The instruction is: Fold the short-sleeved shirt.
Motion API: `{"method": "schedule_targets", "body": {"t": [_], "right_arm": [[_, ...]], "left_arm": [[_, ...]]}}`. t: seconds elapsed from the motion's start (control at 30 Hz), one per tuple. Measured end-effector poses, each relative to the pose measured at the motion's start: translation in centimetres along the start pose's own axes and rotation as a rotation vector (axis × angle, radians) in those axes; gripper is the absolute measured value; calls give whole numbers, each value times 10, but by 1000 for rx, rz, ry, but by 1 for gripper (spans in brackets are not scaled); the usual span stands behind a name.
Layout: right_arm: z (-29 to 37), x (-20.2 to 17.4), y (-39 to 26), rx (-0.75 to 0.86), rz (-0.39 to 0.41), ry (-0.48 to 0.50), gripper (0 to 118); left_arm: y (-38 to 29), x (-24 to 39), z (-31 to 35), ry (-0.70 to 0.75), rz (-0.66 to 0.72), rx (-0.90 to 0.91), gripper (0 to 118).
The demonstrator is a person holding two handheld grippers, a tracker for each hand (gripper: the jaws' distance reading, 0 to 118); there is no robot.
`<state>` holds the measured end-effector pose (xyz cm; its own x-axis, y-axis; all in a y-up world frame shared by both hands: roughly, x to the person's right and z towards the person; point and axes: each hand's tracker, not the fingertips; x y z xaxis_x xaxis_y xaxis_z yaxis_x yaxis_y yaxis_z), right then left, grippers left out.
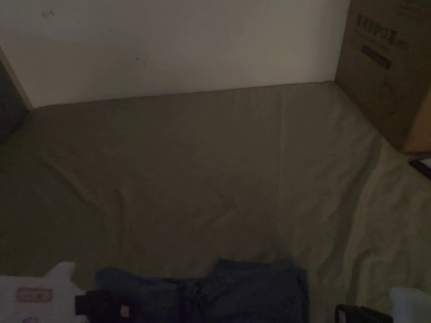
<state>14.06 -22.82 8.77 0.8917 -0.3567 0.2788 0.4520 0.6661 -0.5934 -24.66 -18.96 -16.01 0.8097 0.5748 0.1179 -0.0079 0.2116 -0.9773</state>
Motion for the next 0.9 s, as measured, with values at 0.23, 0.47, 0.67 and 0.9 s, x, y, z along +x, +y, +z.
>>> {"method": "schedule_targets", "body": {"t": [0.23, 0.47, 0.67, 0.9], "right_arm": [[16, 28, -3, 20, -49, -20, 0], [34, 63, -10, 44, -125, -80, 0], [44, 78, -14, 52, -170, -109, 0], [35, 70, -13, 30, -122, -120, 0]], "left_arm": [[-11, 91, -41, -121, -125, -2, 11], [-24, 149, -131, -179, -174, -175, 18], [-22, 142, -167, -253, 9, -184, 116], [-19, 118, -110, -100, -235, -65, 116]]}}
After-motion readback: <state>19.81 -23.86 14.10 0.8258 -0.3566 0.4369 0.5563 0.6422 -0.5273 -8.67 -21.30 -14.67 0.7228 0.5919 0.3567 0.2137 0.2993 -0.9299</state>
